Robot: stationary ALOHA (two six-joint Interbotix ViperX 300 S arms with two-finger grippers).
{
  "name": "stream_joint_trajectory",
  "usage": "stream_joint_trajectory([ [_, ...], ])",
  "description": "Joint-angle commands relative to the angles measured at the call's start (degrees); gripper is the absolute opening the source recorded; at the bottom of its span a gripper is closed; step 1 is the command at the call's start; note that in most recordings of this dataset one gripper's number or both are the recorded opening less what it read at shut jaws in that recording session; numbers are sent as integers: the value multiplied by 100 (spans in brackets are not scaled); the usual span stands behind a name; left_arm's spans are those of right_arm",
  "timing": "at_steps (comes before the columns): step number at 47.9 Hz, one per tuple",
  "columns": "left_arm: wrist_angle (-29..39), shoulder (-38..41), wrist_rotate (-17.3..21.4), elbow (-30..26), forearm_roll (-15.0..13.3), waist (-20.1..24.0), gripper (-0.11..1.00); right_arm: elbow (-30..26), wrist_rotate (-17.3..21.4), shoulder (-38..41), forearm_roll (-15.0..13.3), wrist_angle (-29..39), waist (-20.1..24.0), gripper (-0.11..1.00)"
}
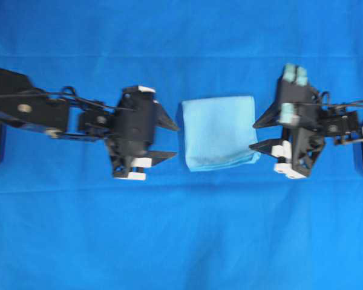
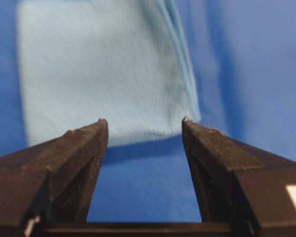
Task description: Fold the light blue towel.
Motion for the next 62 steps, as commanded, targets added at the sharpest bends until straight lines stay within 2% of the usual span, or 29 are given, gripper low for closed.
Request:
stream_joint_trajectory([
  [1, -18, -554, 0, 97, 9, 44, 59, -105, -9, -466, -220, 141, 0, 59],
  [6, -26, -1020, 0, 369, 9, 114, 59, 26, -9, -1020, -527, 264, -53, 59],
  [14, -202, -1749, -9, 958, 9, 220, 59, 316, -9, -1960, -747, 448, -123, 59],
  [25, -404, -3006, -70, 1854, 9, 352, 59, 923, 26, -2997, -844, 492, -167, 58],
  [33, -413, -3814, -88, 2435, 9, 369, 59, 1529, 70, -3612, -844, 404, -466, 58],
  [43, -439, -4667, -193, 3199, 9, 369, 59, 2118, 70, -3876, -817, -176, -800, 58],
  [49, -439, -5045, -220, 3498, 0, 369, 59, 2162, 70, -3806, -835, -431, -817, 58],
  [62, -404, -5256, -220, 3630, 0, 369, 59, 2162, 70, -3788, -817, -422, -817, 57],
])
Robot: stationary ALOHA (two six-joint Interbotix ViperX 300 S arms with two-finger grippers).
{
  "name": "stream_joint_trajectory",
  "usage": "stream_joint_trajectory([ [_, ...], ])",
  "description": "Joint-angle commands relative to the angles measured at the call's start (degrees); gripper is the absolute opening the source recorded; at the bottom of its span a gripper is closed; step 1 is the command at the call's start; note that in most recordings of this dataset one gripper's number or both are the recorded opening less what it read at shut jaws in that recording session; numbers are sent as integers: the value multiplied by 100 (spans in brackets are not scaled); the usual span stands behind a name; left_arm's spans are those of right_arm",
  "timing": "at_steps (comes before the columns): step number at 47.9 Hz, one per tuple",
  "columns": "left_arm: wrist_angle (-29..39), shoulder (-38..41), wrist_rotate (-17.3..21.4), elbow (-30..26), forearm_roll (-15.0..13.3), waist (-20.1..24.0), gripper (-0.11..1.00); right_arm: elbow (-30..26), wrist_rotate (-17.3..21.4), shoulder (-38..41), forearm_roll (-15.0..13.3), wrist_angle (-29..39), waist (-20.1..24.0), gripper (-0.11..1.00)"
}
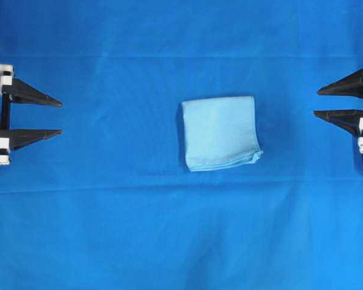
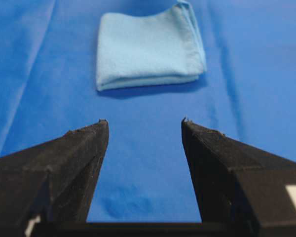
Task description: Fold the light blue towel.
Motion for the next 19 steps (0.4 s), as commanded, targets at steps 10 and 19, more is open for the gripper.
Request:
stream_joint_trajectory([
  [10, -18, 53, -9, -53, 0, 18, 59, -70, -9, 70, 9, -53, -9, 57],
  [19, -18, 53, -9, -44, 0, 18, 59, -70, -18, 79, 9, -53, -9, 57],
])
